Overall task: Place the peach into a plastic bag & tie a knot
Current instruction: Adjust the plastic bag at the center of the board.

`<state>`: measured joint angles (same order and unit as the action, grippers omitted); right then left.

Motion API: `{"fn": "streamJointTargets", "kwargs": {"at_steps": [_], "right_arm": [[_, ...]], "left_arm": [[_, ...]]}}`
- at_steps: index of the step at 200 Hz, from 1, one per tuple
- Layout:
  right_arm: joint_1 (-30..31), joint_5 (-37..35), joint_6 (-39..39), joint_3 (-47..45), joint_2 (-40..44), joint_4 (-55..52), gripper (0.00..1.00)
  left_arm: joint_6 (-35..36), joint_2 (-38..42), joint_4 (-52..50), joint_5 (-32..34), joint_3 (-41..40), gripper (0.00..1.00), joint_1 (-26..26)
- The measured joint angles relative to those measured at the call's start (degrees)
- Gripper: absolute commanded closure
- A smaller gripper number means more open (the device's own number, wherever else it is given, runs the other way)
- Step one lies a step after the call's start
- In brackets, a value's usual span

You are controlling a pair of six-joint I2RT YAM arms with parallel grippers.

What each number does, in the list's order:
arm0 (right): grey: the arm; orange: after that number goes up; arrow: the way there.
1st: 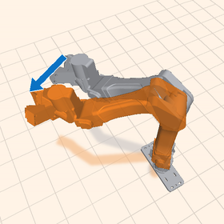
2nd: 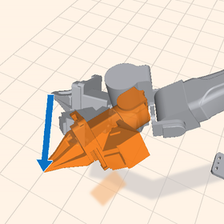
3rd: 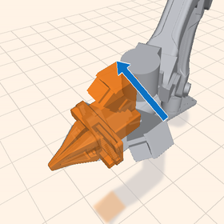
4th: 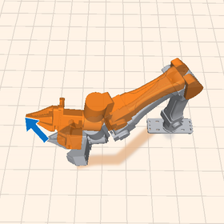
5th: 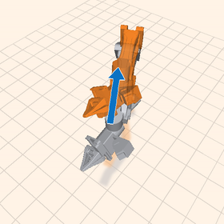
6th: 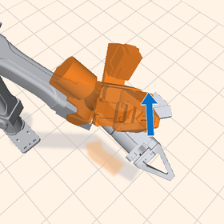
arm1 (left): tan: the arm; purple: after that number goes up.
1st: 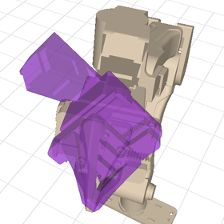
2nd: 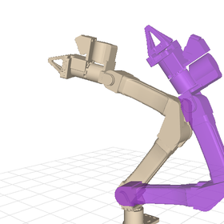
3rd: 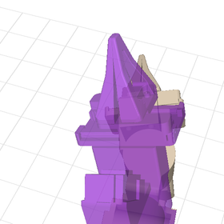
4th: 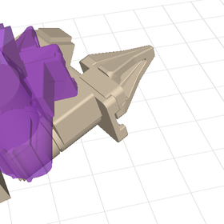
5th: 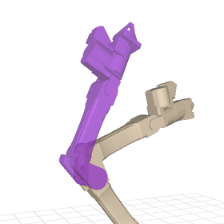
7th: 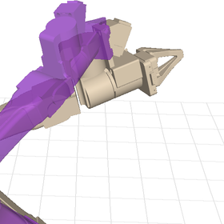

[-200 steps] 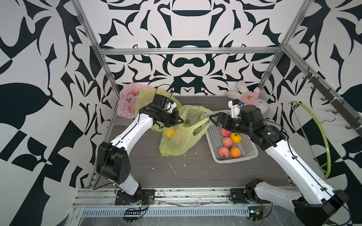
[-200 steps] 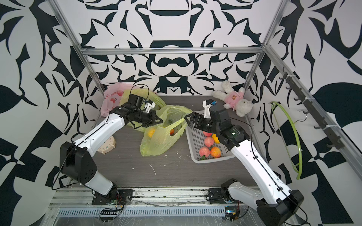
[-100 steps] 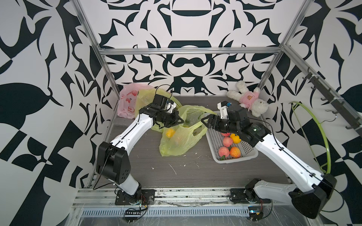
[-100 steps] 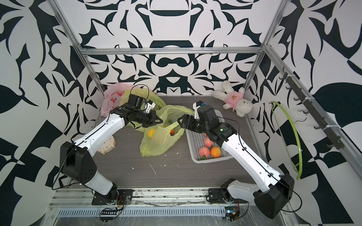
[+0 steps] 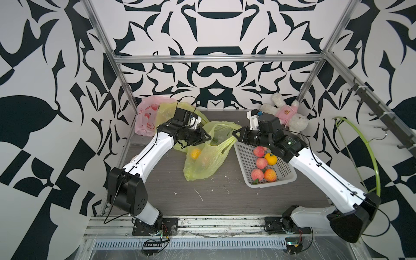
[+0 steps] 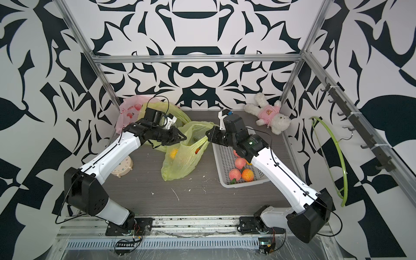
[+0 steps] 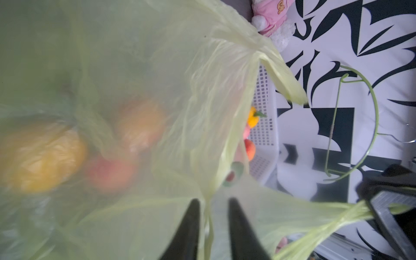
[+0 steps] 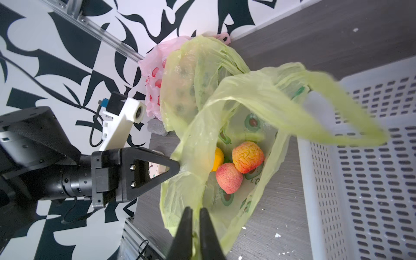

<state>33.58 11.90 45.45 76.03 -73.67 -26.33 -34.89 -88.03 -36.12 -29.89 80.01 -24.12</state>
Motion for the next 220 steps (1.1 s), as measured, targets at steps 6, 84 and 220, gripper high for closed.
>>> {"fn": "streamJointTargets", "kwargs": {"at_steps": [6,84,220], "right_arm": [[0.31,0.17,-0.33,1.22,-0.50,-0.26,1.00],[6.47,1.18,-2.16,19.80,-10.75,-4.81,1.00],[11.45,0.87,-2.29,32.17,-20.57,-9.11,1.00]], "left_arm": [[0.20,0.92,-0.37,1.07,0.00,0.57,0.00],[8.85,32.26,14.23,12.98,-16.59,0.36,-3.26],[25.90,29.62,31.78,34.60,-23.61,0.61,-16.02]]}}
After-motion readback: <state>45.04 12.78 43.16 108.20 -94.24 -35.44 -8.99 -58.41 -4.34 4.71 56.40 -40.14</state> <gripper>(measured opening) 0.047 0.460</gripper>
